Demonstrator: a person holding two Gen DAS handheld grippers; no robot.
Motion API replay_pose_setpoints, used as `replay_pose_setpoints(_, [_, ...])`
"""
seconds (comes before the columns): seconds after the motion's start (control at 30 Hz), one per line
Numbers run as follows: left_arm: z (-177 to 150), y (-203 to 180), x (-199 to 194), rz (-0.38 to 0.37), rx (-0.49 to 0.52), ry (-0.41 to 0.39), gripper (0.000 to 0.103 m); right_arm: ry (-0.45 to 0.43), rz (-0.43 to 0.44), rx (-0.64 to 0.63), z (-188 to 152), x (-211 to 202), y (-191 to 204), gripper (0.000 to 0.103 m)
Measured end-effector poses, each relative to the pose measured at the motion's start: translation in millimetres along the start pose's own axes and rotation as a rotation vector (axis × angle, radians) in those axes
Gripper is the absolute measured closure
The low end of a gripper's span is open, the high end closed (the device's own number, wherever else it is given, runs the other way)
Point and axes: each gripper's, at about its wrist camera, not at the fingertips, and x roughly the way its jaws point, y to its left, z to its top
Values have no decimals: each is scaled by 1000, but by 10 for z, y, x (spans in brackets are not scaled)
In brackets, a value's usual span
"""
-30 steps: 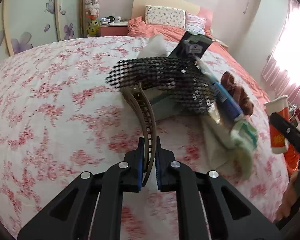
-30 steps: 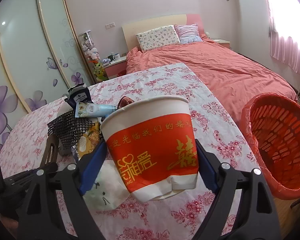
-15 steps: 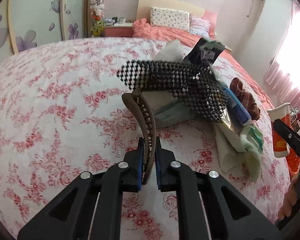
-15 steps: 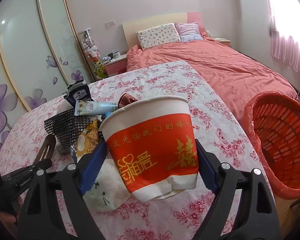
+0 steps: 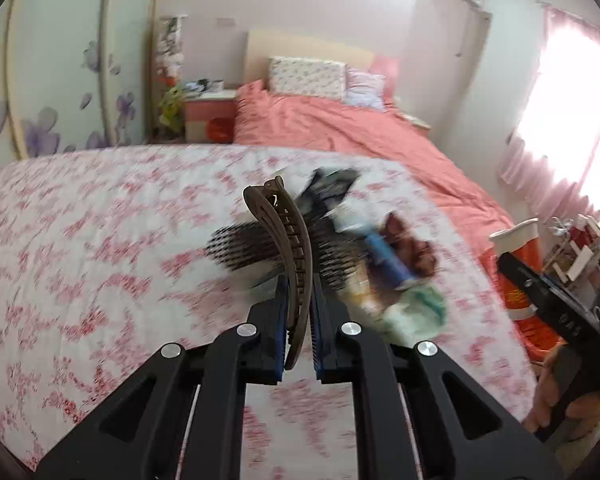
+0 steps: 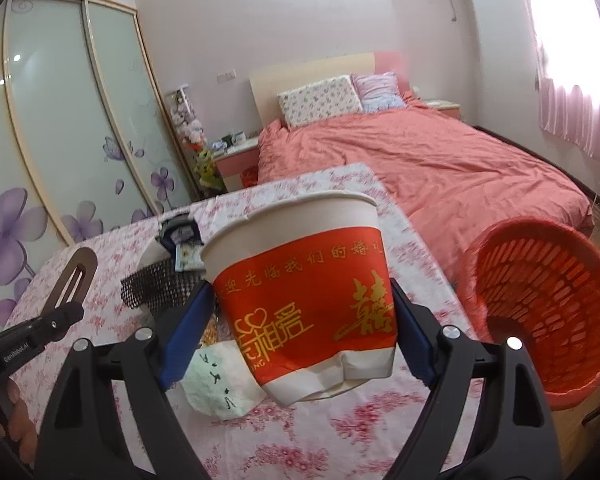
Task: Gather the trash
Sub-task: 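Carry the cup and clip to the orange basket and release both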
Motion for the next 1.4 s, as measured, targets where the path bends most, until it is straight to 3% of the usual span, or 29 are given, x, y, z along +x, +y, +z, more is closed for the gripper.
replay_pose_setpoints(0.27, [153,-567,-74,-101,96,-39,93,-56,-57,42,106,-327,-294,21])
replay_pose_setpoints(0.8, [160,-1671,300,-312,266,-1,93,-139,-271,123,103,-753,-1199,21])
replay_pose_setpoints(1.4, [-40,-2750,806,-492,422,87,93,-144,-351,303,-26,-672,-2273,21])
